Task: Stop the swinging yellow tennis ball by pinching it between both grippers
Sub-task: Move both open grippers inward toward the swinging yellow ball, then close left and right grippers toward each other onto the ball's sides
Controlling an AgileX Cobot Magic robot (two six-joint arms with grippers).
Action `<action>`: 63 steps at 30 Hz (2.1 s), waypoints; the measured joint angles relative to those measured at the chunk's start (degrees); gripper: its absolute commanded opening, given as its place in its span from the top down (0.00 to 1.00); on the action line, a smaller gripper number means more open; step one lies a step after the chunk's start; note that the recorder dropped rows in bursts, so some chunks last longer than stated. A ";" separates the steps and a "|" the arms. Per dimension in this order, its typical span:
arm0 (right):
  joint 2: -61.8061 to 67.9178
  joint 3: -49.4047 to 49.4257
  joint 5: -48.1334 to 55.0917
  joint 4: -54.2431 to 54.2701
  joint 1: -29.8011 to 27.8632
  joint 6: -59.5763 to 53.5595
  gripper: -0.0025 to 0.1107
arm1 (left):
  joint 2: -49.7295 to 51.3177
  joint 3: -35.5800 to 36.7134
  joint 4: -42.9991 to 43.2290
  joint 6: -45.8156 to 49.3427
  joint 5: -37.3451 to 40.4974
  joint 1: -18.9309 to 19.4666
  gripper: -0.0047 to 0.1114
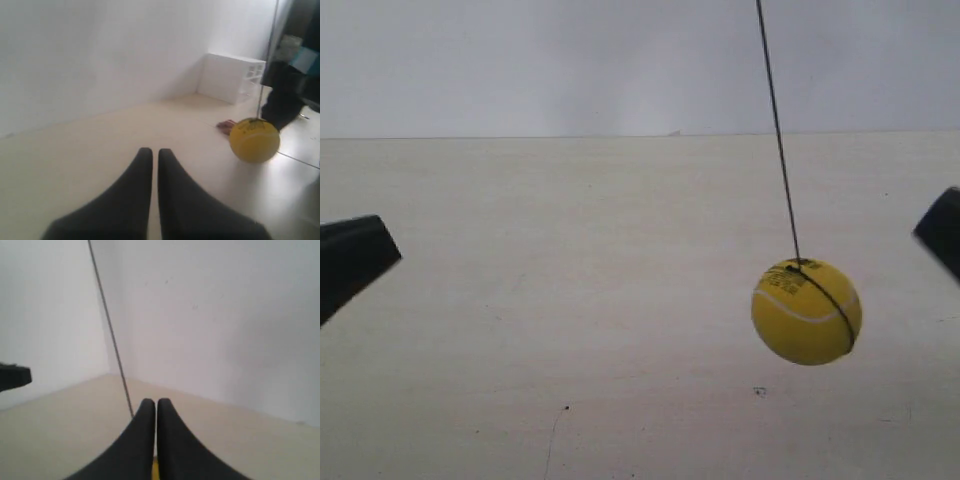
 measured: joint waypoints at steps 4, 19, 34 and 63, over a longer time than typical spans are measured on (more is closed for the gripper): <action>12.55 0.00 -9.60 -5.49 0.00 -4.72 0.98 | 11.43 0.00 2.99 8.10 -6.81 0.00 0.92; 50.58 -2.78 -17.11 -1.09 4.04 -34.92 0.98 | 36.45 -0.12 -15.77 39.85 -7.43 -10.96 0.92; 55.23 -6.93 -12.53 10.44 20.76 -44.46 0.98 | 36.45 -0.12 -14.59 40.44 -7.47 -11.06 0.92; 55.23 -9.19 -9.94 13.06 22.69 -44.79 0.98 | 36.45 -0.12 -14.38 41.18 -7.47 -11.79 0.92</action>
